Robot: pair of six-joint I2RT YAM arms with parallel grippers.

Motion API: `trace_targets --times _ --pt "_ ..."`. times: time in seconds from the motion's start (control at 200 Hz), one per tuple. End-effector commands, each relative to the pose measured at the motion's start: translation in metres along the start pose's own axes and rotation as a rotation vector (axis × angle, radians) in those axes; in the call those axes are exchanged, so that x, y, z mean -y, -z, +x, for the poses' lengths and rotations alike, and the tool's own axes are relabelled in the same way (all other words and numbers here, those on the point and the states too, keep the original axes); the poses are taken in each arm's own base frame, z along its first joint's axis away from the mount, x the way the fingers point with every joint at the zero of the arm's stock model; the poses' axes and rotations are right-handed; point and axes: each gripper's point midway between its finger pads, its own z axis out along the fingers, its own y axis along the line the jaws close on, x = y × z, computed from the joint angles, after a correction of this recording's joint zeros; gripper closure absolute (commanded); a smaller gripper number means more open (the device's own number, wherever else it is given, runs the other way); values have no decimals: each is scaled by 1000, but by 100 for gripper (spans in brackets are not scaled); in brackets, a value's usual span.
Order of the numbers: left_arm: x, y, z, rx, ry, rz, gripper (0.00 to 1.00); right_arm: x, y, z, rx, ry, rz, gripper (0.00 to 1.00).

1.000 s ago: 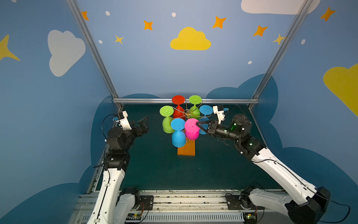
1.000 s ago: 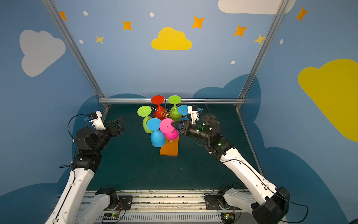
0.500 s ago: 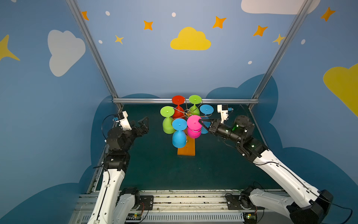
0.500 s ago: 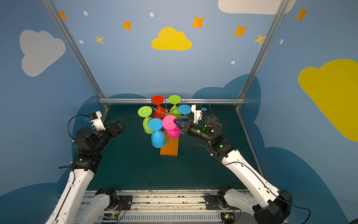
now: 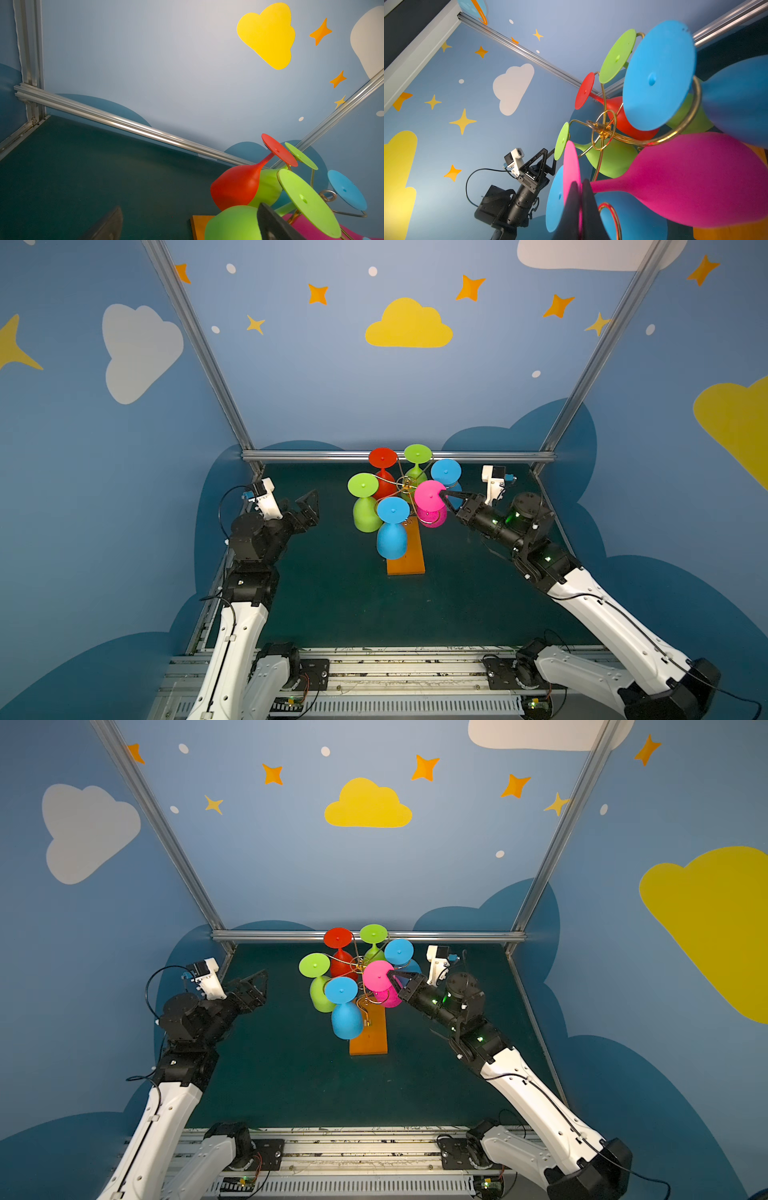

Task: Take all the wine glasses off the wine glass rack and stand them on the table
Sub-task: 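Close the right gripper on the magenta glass's foot on the rack, then pull the magenta glass off the rack with the right gripper while the left arm rises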

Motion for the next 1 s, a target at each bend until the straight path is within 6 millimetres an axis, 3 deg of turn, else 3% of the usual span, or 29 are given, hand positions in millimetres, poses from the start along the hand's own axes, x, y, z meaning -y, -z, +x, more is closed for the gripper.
trace_targets --times 0.0,0.526,0.991 --pt "5 5 -7 19 -18 7 0 -7 0 -10 42 2 -32 100" --pt "10 10 -13 42 -27 14 0 6 24 -5 76 -9 15 100" --pt "37 27 -42 92 -53 67 0 29 67 3 133 -12 82 100"
